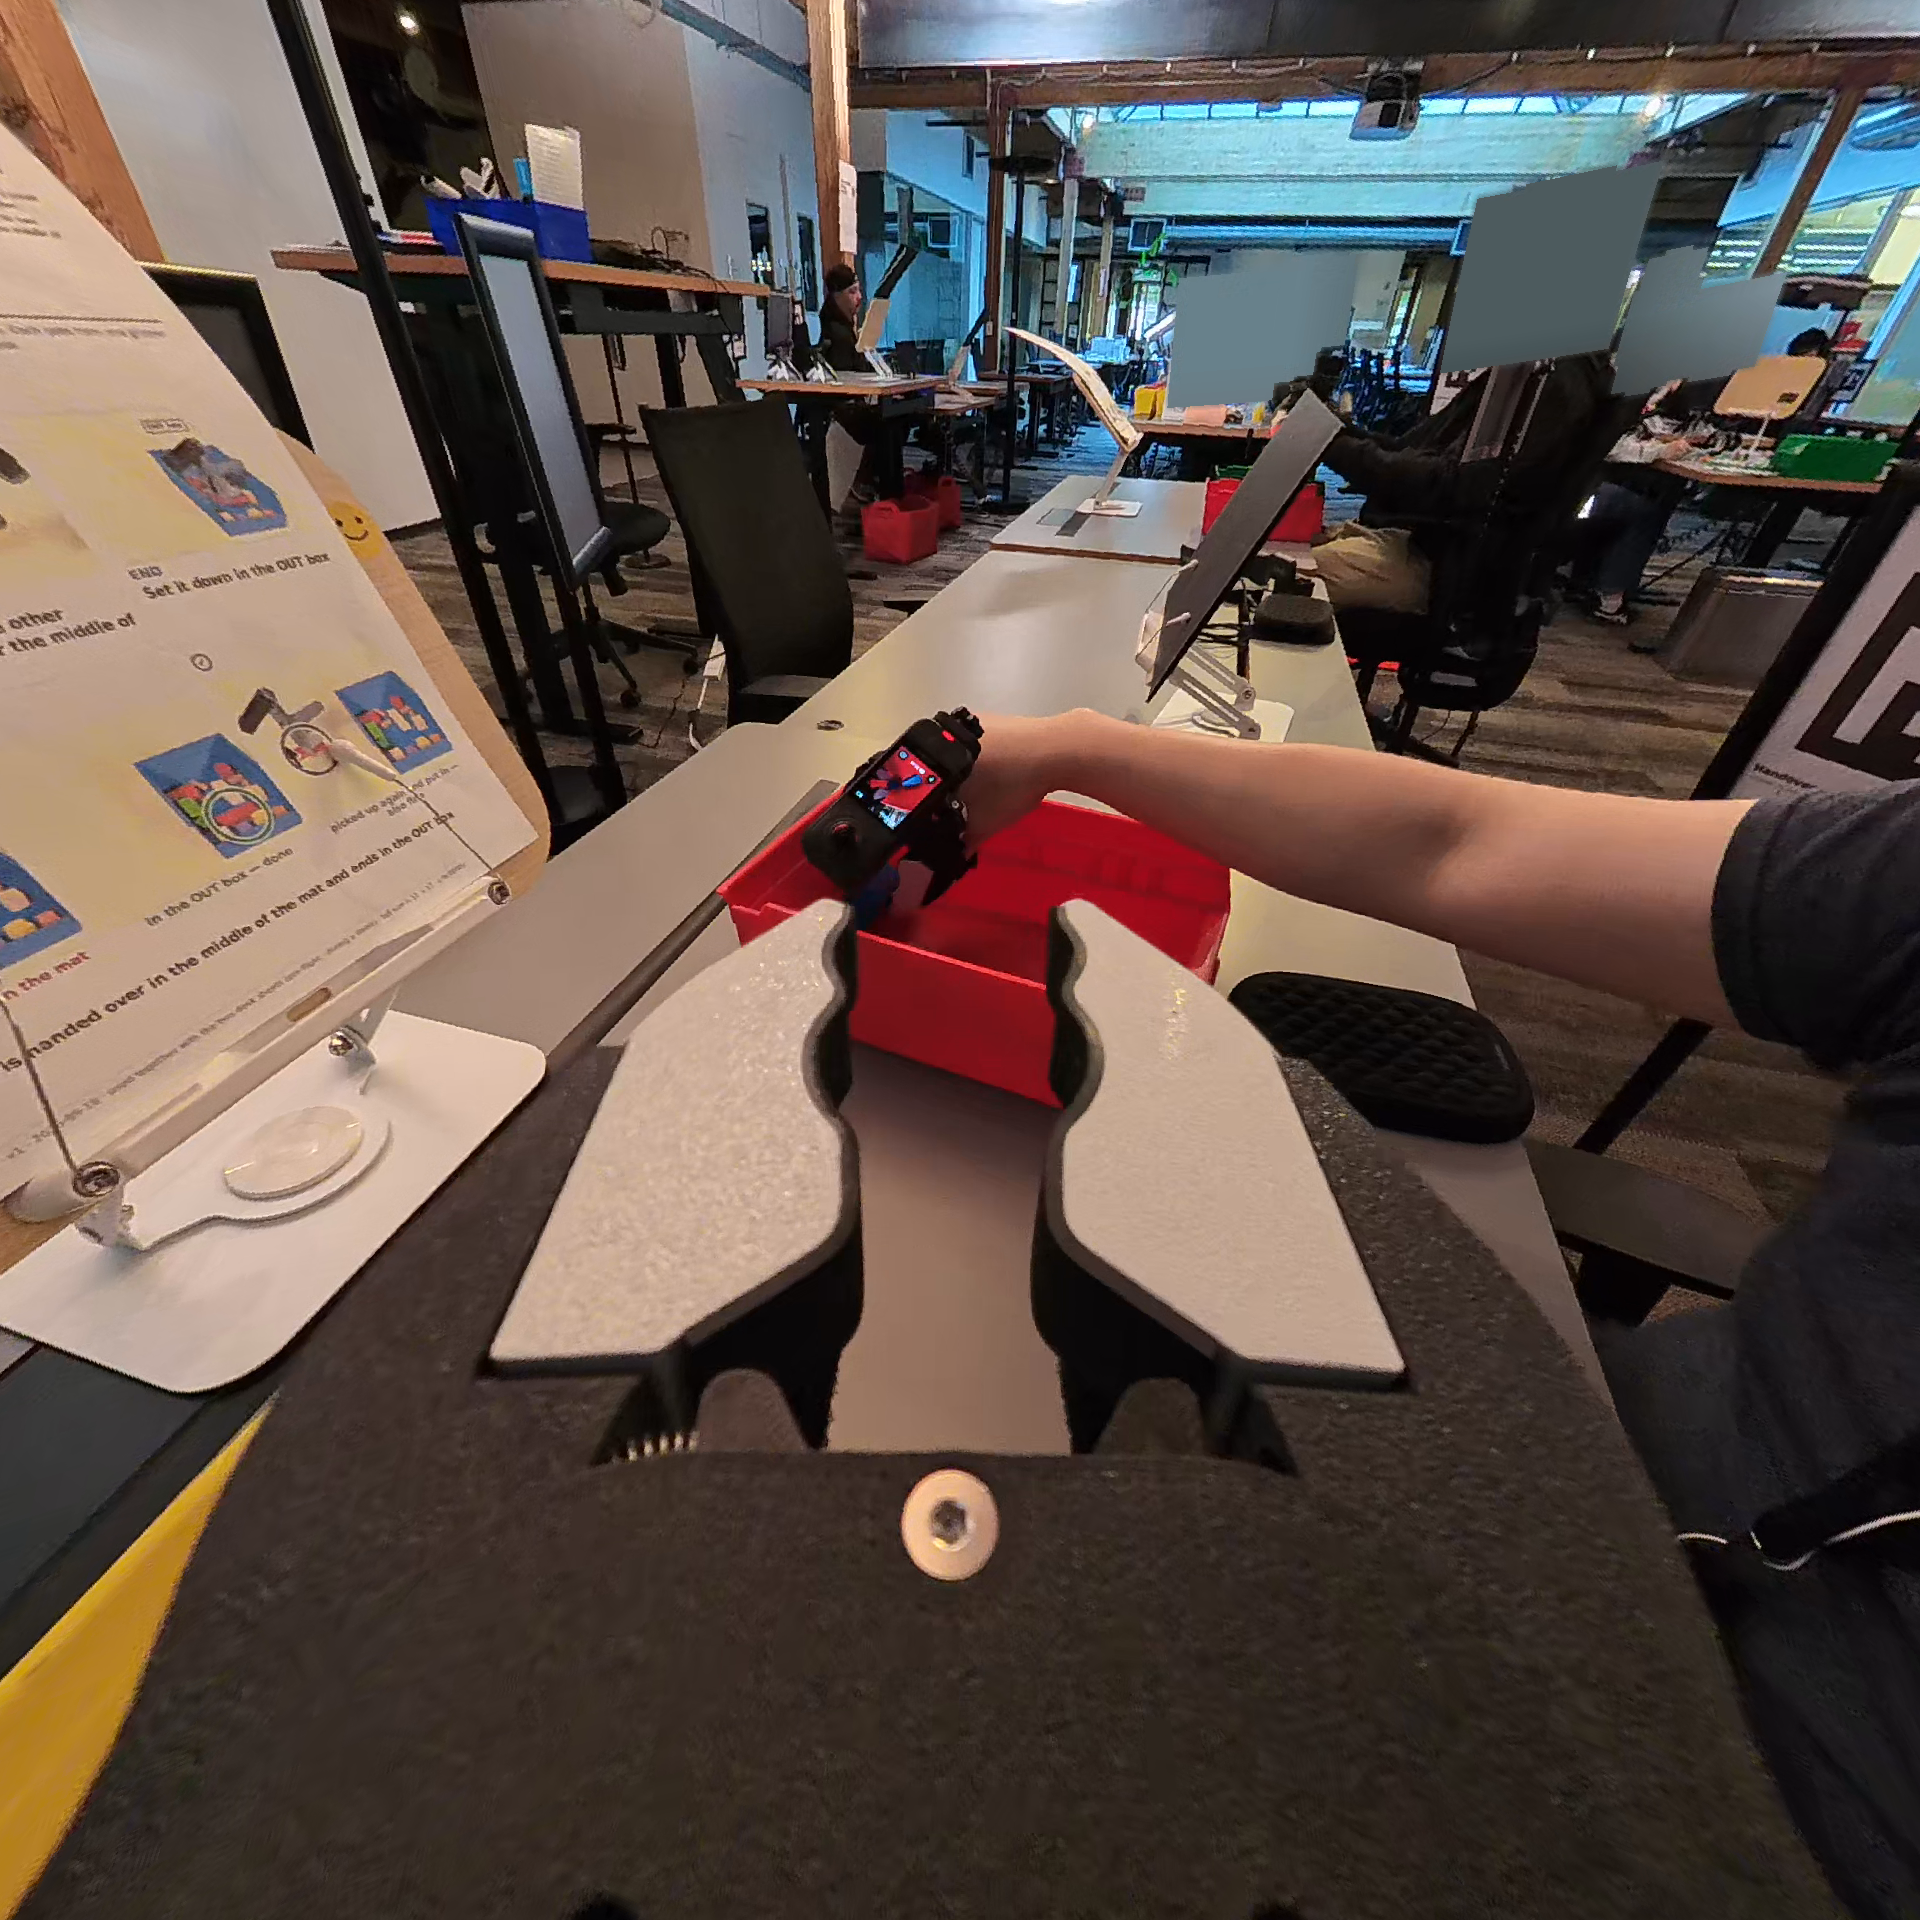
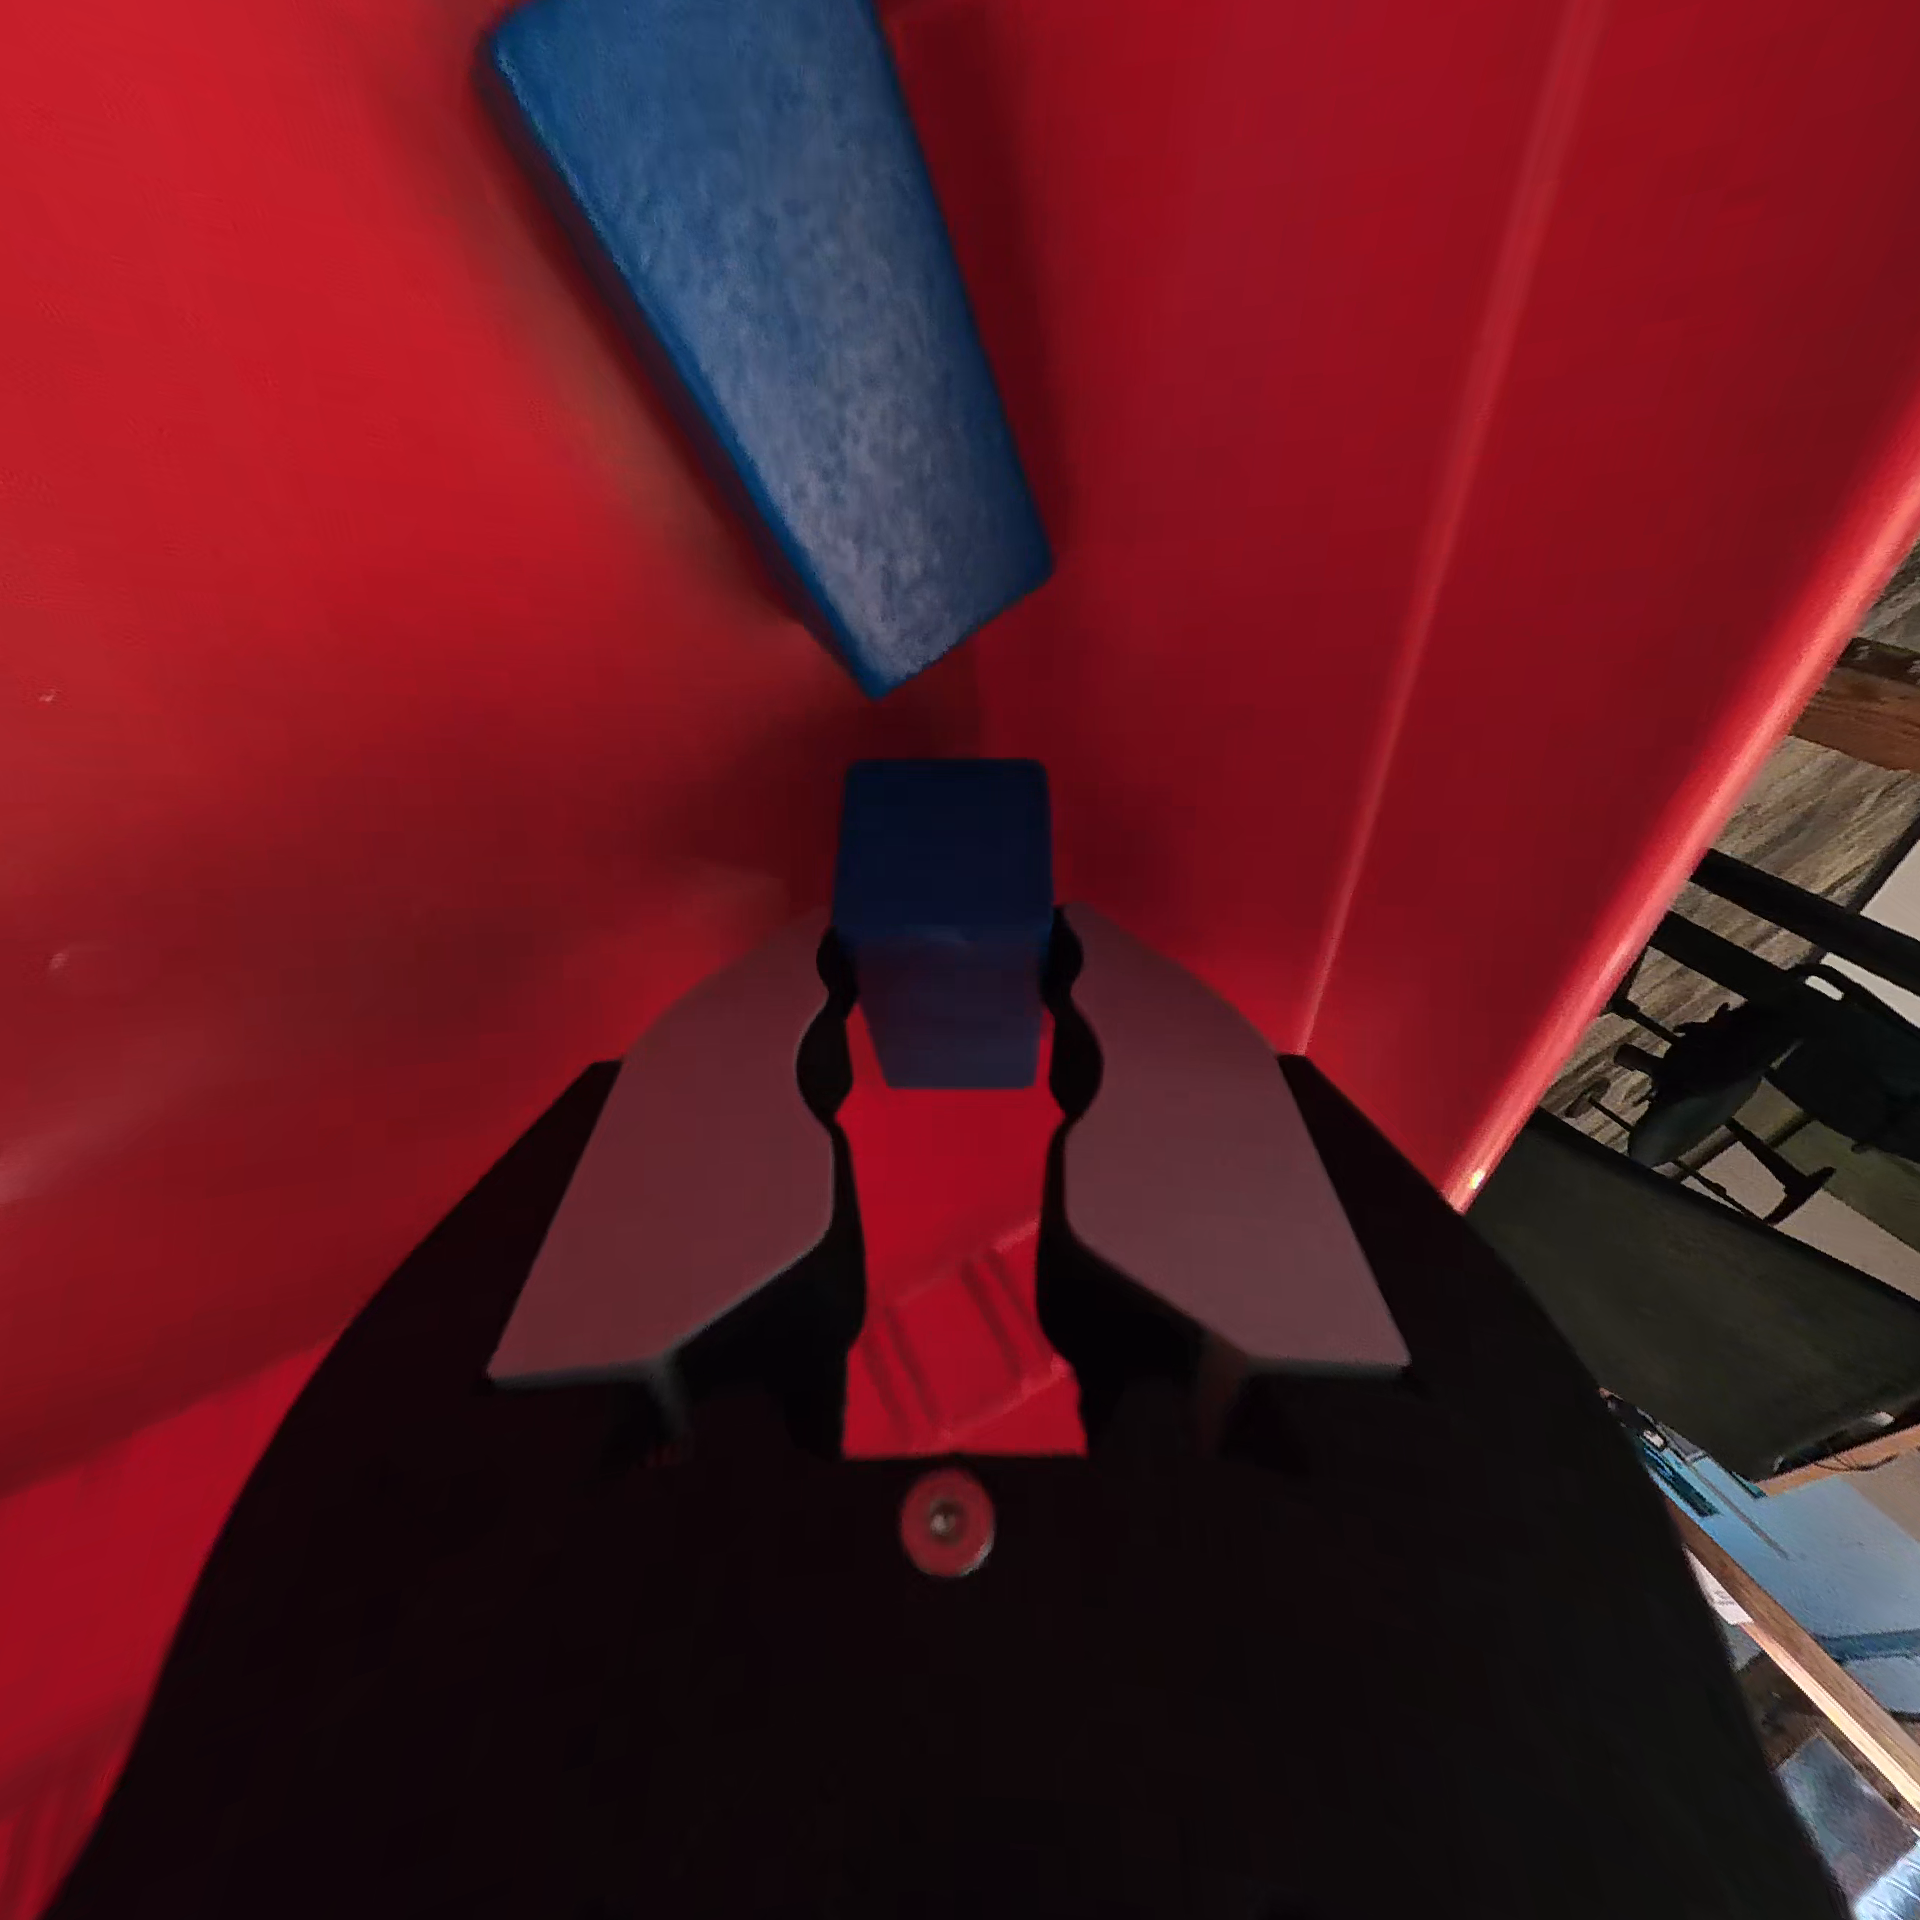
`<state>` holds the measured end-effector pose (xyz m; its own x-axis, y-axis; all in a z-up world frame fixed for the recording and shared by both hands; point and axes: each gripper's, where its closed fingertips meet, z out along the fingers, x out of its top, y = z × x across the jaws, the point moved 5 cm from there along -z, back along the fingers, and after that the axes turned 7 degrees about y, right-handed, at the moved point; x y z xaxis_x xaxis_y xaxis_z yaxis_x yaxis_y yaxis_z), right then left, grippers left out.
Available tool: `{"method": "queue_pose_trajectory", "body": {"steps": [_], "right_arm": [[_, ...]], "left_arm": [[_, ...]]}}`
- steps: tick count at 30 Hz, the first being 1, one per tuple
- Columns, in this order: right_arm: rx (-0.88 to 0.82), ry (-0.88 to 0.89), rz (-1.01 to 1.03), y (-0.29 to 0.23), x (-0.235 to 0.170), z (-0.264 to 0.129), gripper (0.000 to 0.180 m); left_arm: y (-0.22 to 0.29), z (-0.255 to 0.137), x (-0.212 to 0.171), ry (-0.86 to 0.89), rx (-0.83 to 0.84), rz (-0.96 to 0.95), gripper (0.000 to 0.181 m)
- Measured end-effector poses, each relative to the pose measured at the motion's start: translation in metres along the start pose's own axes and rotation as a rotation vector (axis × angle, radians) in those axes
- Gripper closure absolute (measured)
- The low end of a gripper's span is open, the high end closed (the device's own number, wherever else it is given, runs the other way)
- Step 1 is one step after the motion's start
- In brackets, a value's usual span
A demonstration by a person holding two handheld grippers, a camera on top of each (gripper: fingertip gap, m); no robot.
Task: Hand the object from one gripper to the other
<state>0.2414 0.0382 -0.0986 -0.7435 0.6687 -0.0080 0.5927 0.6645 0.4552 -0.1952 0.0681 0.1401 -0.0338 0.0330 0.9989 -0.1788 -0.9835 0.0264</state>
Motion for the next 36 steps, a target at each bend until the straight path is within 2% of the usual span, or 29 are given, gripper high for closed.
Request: {"method": "queue_pose_trajectory", "body": {"steps": [15,28,30,33,36], "right_arm": [[0.020,0.048,-0.030,-0.002,0.003,0.007,0.143],[-0.051,0.073,-0.059,0.003,-0.001,-0.010,0.141],[-0.075,0.085,-0.054,0.005,-0.001,-0.022,0.141],[-0.139,0.140,-0.029,0.009,0.001,-0.054,0.141],[-0.191,0.344,0.062,0.006,0.019,-0.101,0.141]], "left_arm": [[-0.011,-0.007,-0.010,-0.053,0.032,-0.046,0.146],[-0.027,-0.035,-0.016,-0.068,0.108,-0.094,0.145],[-0.032,-0.045,-0.023,-0.130,0.167,-0.092,0.145],[-0.042,-0.065,-0.049,-0.351,0.295,-0.123,0.145],[-0.059,-0.087,-0.083,-0.628,0.466,-0.096,0.146]]}}
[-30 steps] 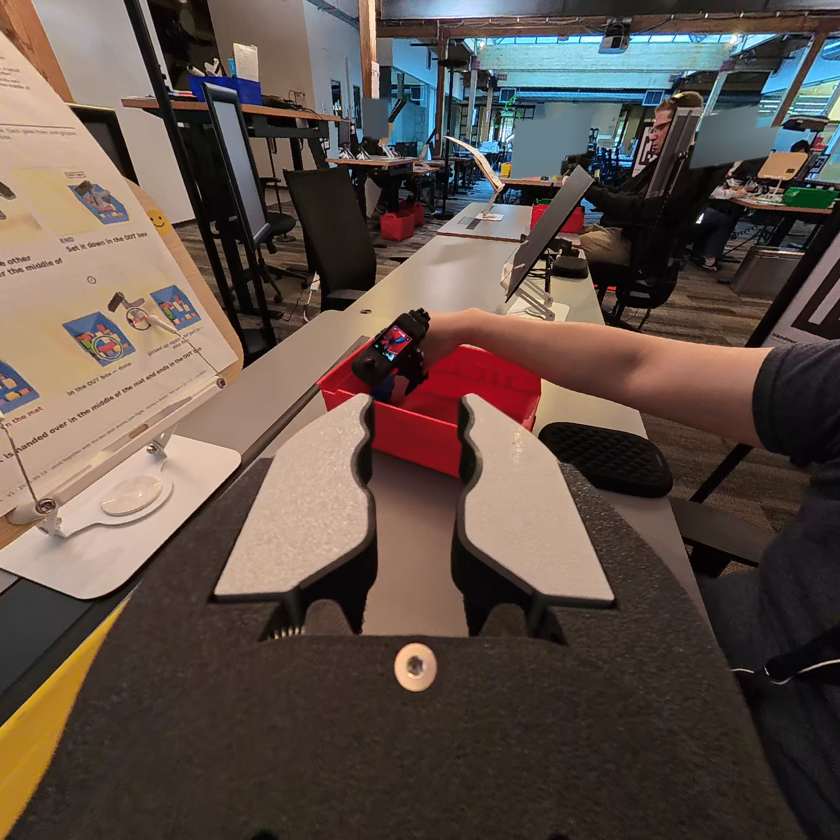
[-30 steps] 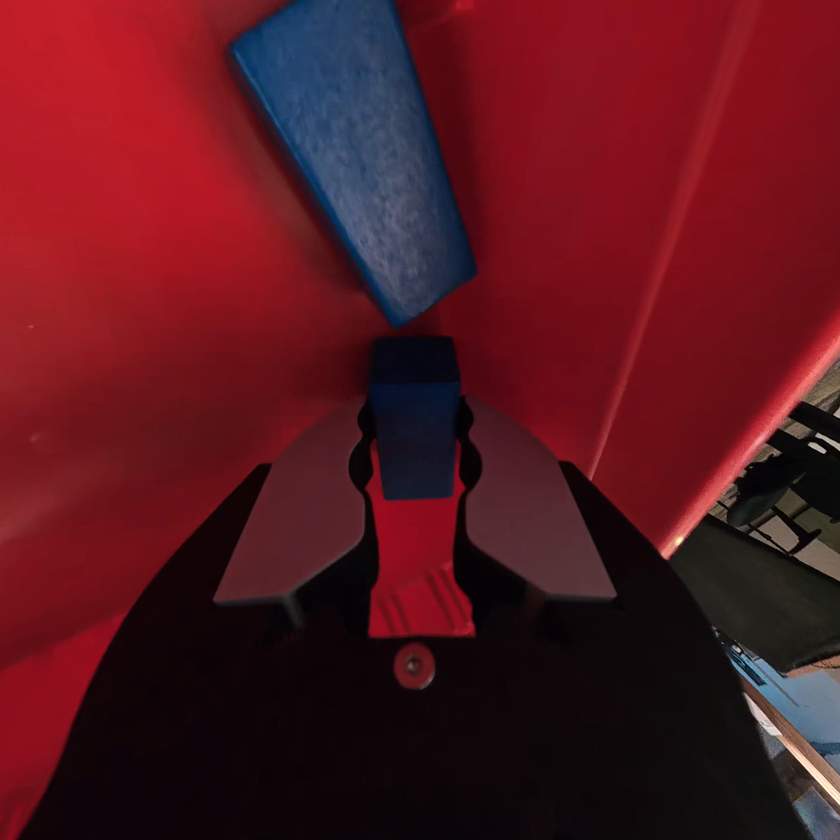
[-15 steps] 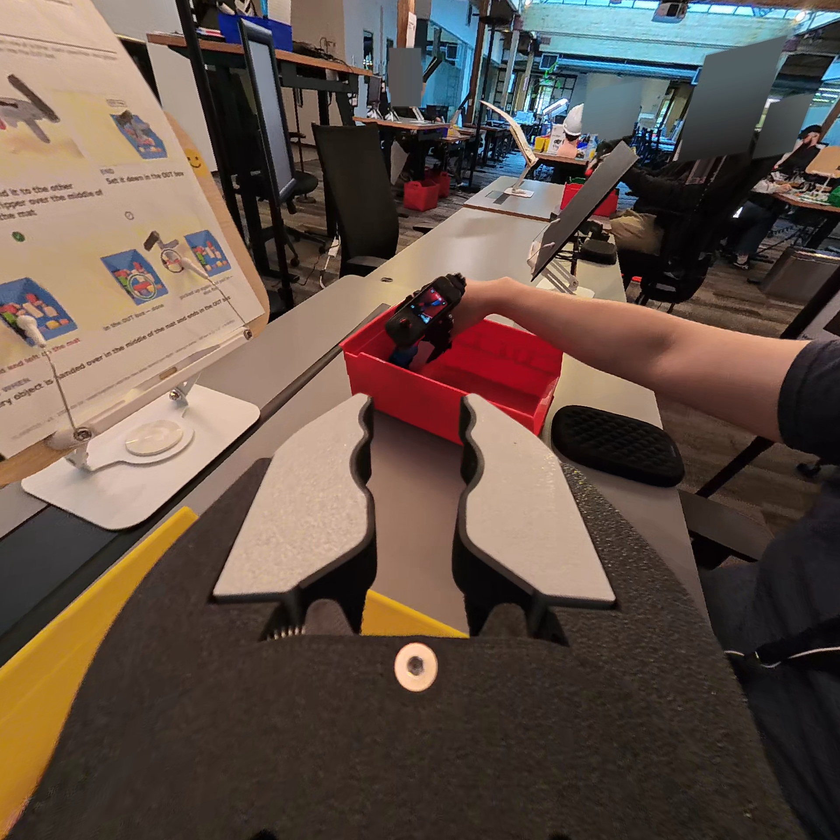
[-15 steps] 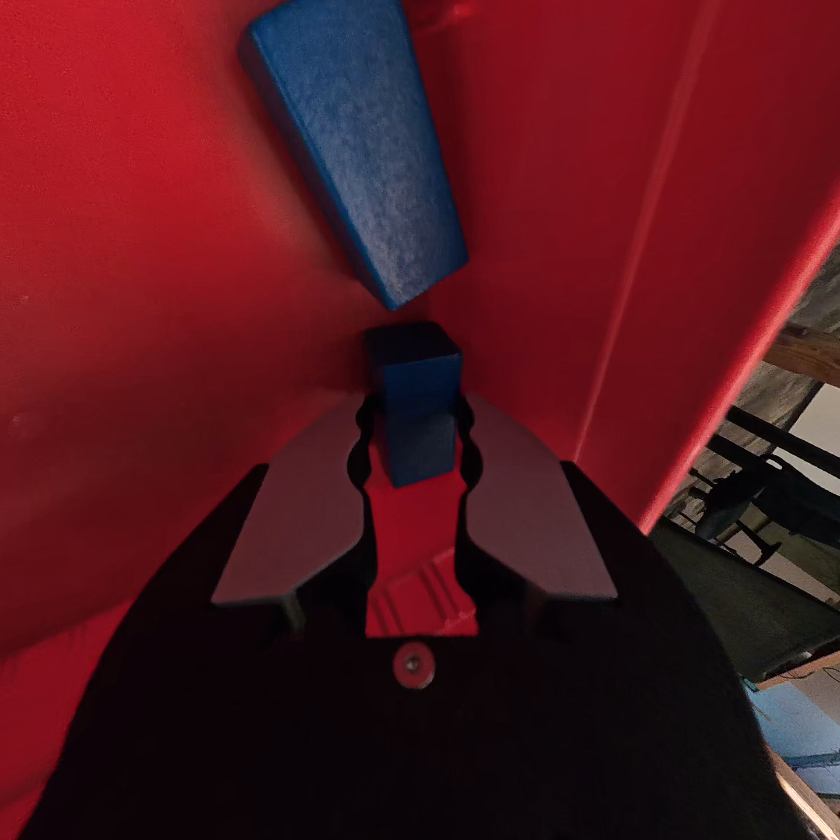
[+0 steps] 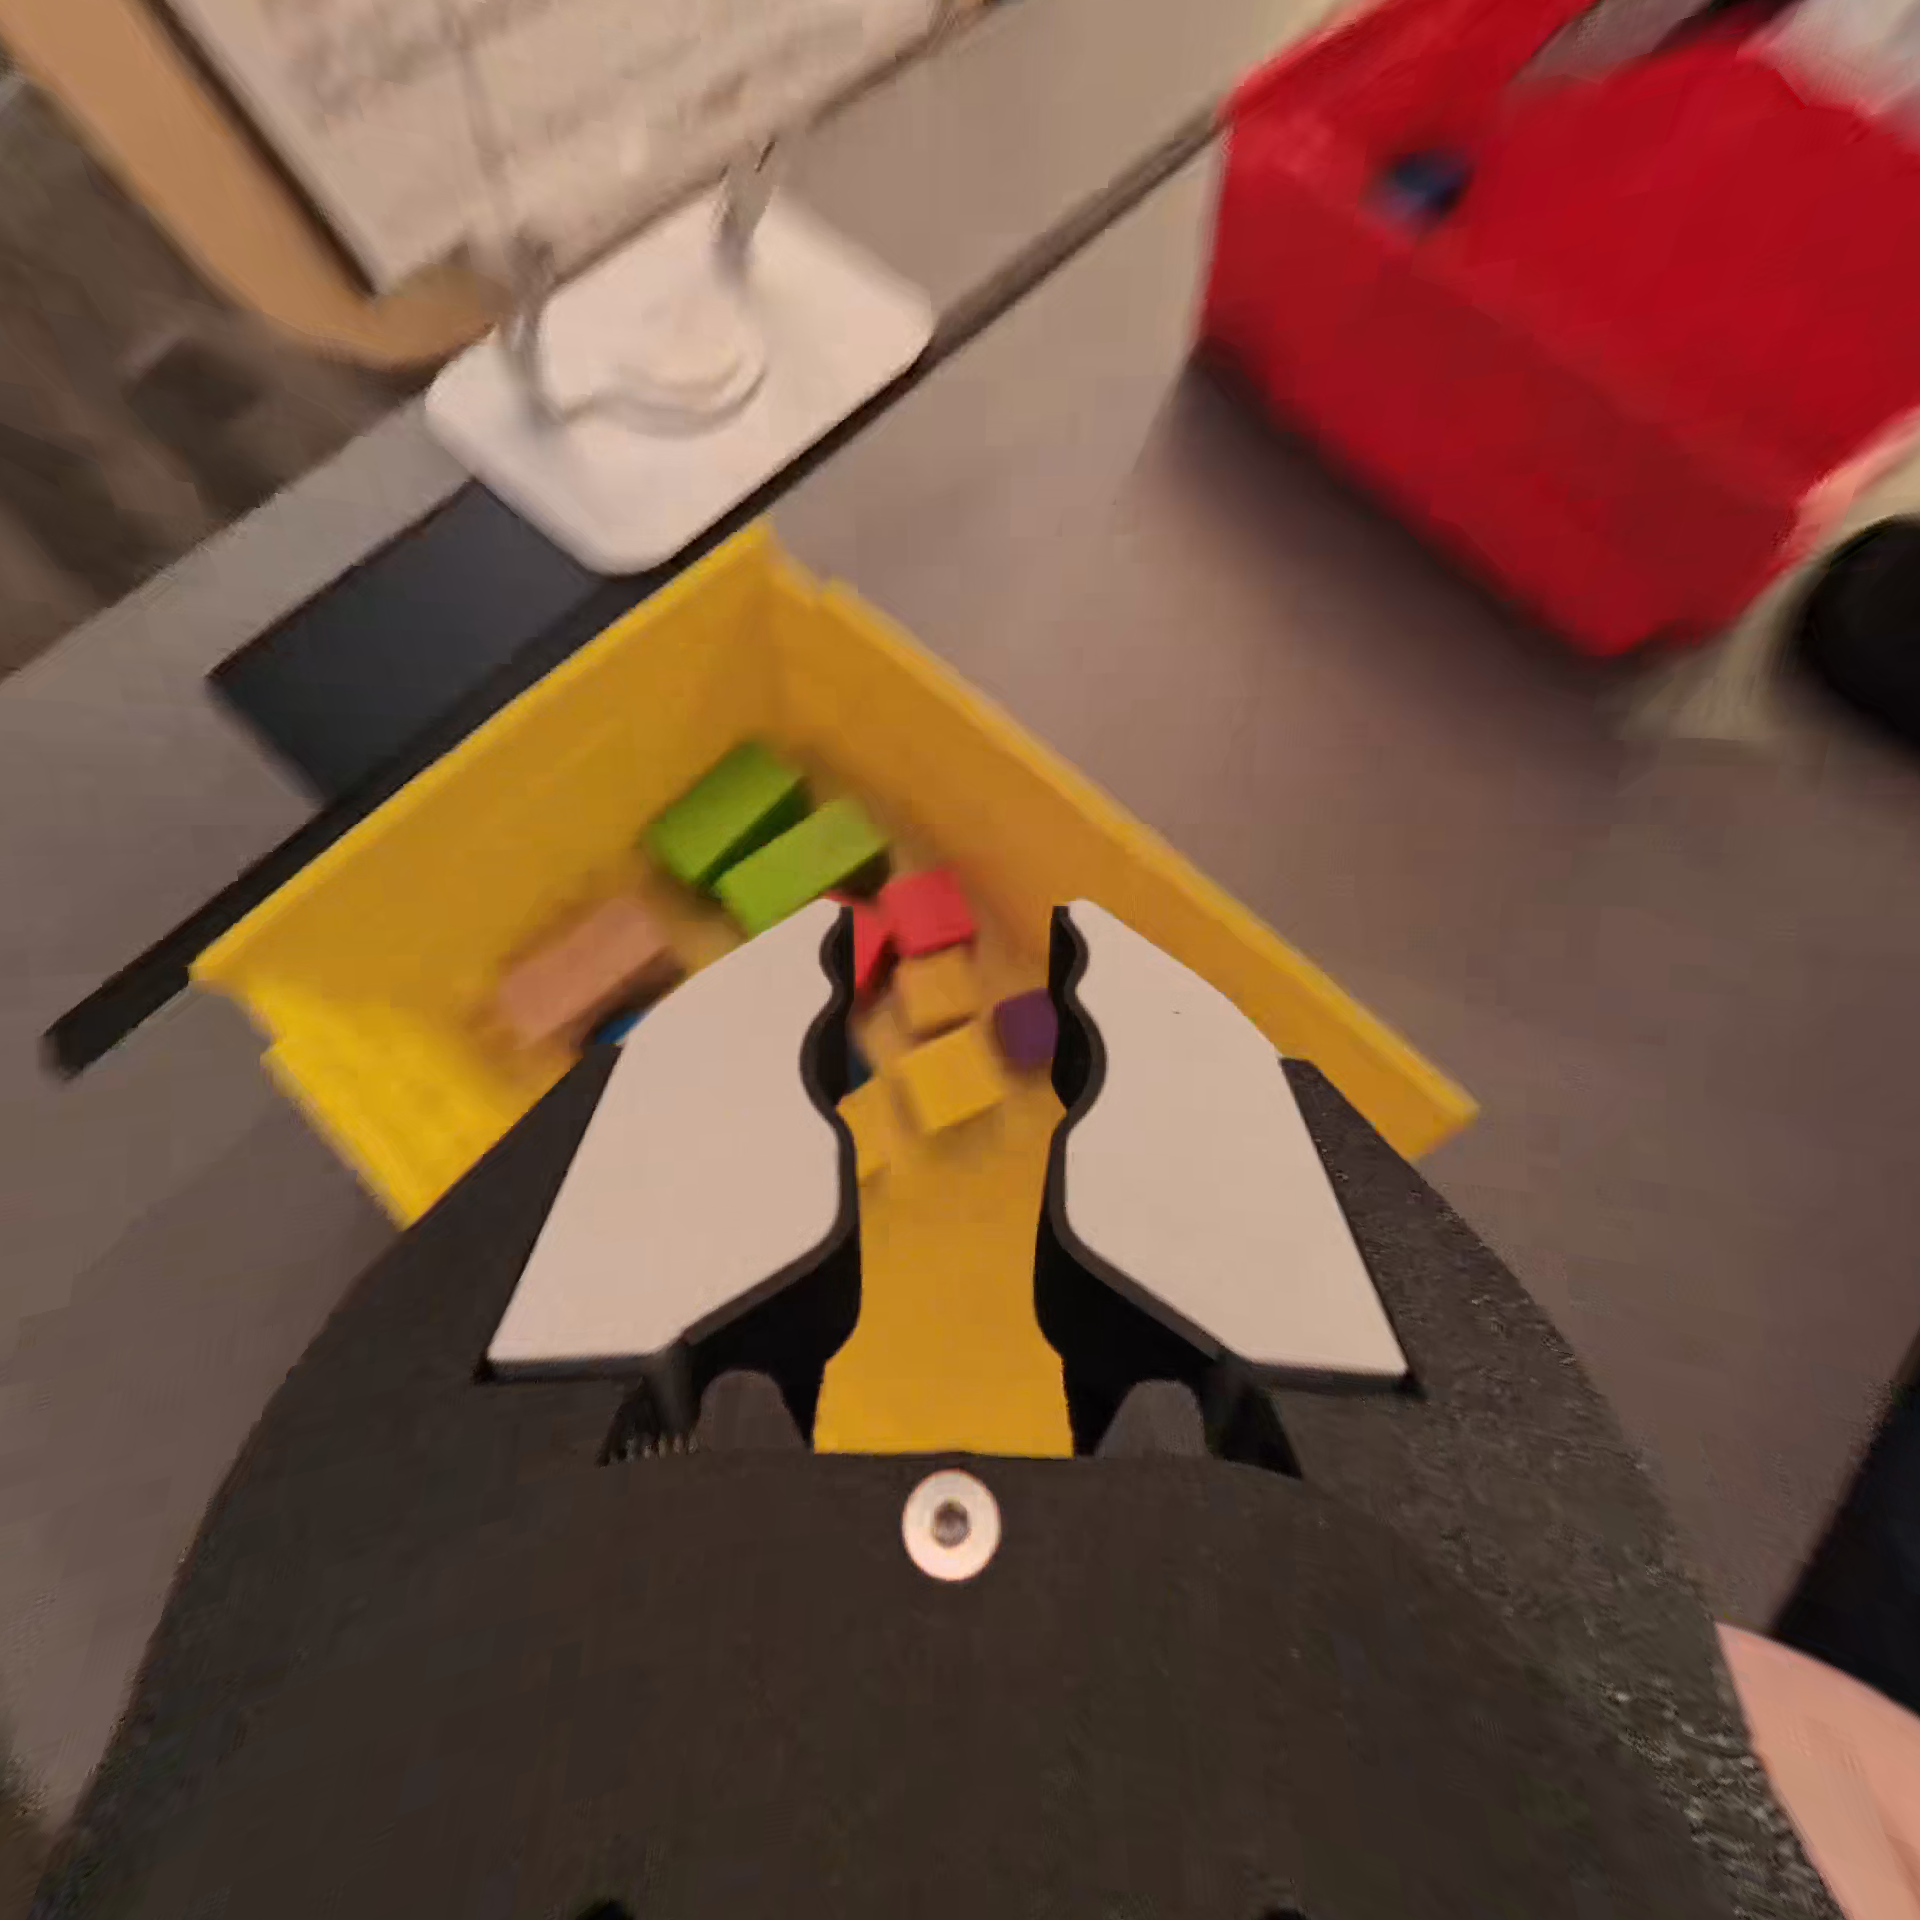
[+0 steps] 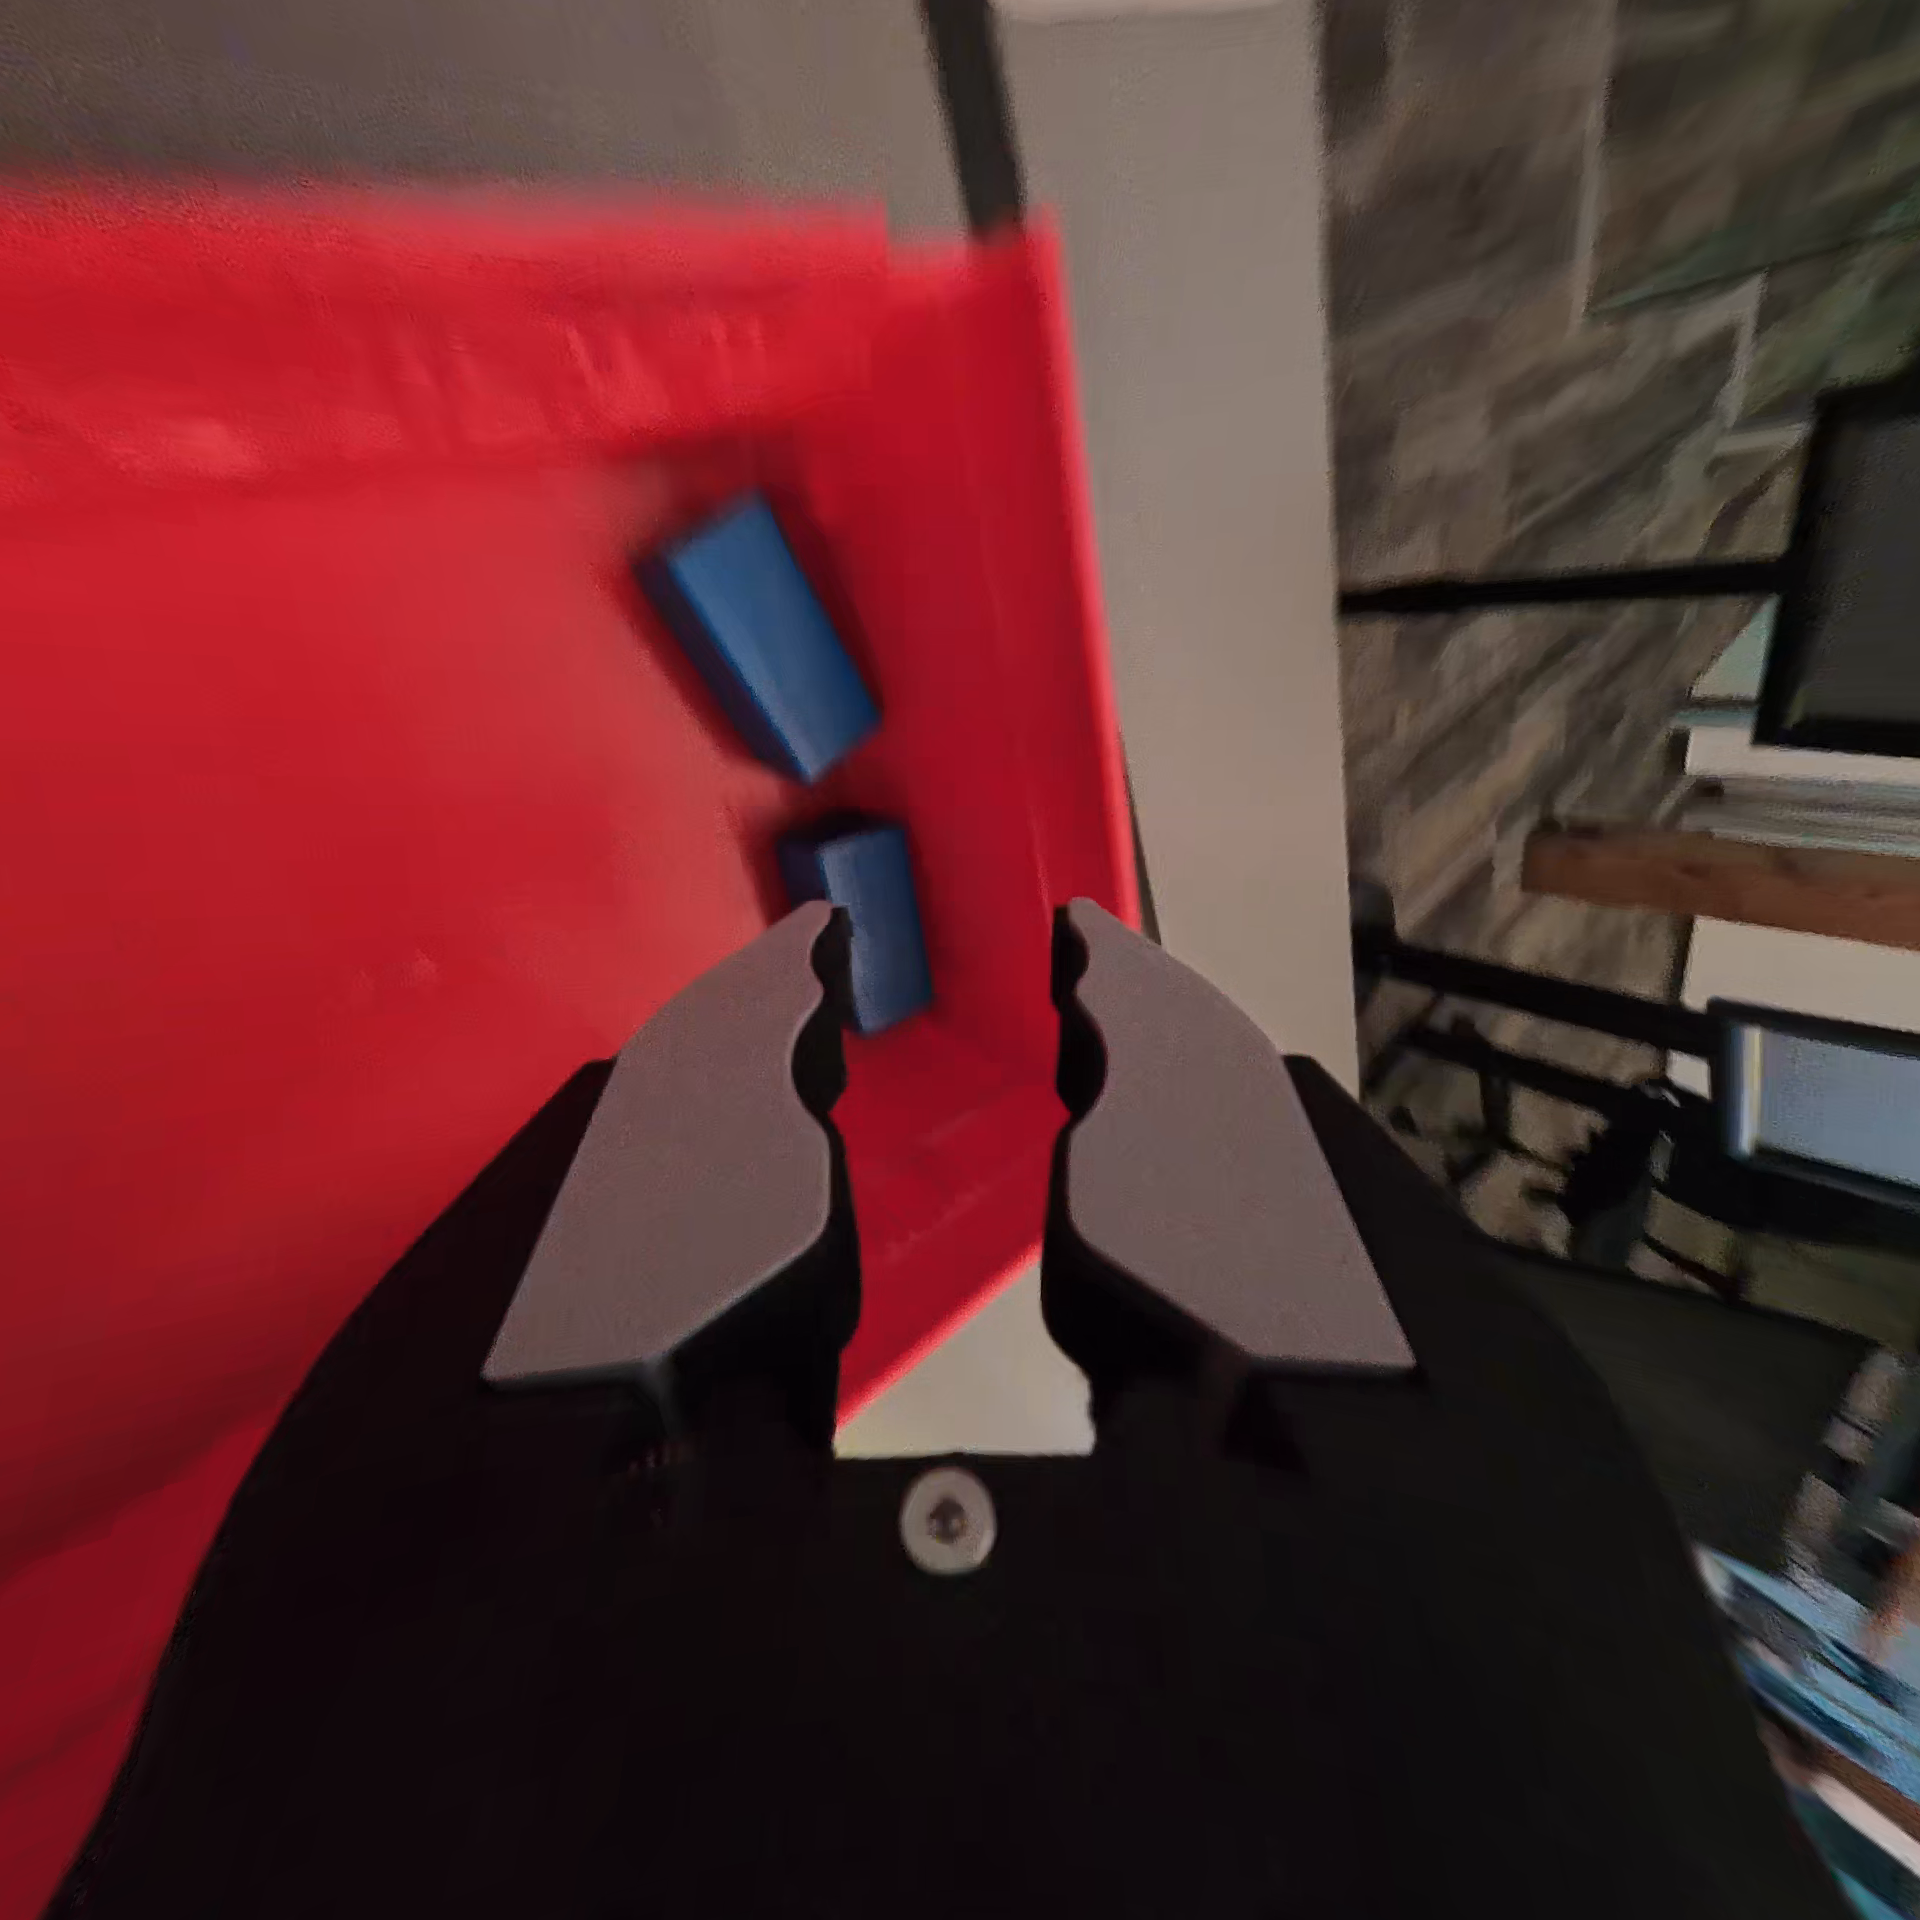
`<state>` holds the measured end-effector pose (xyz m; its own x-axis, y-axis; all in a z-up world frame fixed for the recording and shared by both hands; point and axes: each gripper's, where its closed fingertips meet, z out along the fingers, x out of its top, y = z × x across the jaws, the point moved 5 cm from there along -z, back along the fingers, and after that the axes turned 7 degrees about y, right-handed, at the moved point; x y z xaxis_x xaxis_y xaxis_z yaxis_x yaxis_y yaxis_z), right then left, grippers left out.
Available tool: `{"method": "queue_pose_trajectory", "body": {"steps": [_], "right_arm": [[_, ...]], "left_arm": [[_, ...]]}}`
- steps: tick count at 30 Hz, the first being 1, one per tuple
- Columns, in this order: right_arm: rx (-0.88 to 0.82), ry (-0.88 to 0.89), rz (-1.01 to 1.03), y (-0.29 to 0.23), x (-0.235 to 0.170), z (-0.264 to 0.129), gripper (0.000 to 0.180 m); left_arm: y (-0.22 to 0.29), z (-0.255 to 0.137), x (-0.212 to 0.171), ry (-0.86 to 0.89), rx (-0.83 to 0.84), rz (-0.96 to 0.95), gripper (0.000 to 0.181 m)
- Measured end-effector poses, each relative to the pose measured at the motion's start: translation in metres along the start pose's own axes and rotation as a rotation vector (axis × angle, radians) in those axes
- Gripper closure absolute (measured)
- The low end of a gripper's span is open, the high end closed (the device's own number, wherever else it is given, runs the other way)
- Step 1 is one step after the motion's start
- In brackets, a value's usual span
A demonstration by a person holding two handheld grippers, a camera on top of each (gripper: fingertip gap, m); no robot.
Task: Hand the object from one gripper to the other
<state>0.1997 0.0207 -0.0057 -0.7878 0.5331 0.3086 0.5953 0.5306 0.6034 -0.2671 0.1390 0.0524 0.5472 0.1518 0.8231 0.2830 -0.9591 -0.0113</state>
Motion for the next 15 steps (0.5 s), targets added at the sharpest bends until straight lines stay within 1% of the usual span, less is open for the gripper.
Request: {"method": "queue_pose_trajectory", "body": {"steps": [1,2,5,7,9,10,11,13,15], "right_arm": [[-0.010,0.093,0.040,-0.001,0.016,-0.016,0.142],[-0.024,0.186,0.071,-0.002,0.032,-0.032,0.142],[-0.075,0.425,0.108,-0.010,0.073,-0.081,0.142],[-0.082,0.519,0.111,-0.022,0.087,-0.101,0.142],[-0.077,0.543,0.103,-0.037,0.089,-0.108,0.142],[-0.070,0.532,0.066,-0.044,0.087,-0.107,0.142],[-0.065,0.490,0.023,-0.048,0.085,-0.105,0.141],[-0.100,0.415,0.014,-0.047,0.076,-0.102,0.139],[-0.094,0.395,0.025,-0.047,0.070,-0.100,0.138]], "left_arm": [[-0.007,0.005,-0.009,-0.065,0.050,0.007,0.146],[-0.010,0.013,-0.017,-0.118,0.056,-0.002,0.147],[-0.010,0.037,-0.035,-0.237,-0.034,-0.102,0.149],[-0.014,0.050,-0.049,-0.342,-0.020,-0.167,0.150],[-0.014,0.058,-0.061,-0.428,0.000,-0.191,0.150],[-0.013,0.063,-0.064,-0.449,-0.002,-0.192,0.145],[-0.012,0.066,-0.066,-0.470,0.001,-0.193,0.144],[-0.014,0.071,-0.071,-0.507,0.029,-0.201,0.143],[-0.015,0.075,-0.076,-0.549,0.047,-0.215,0.140]]}}
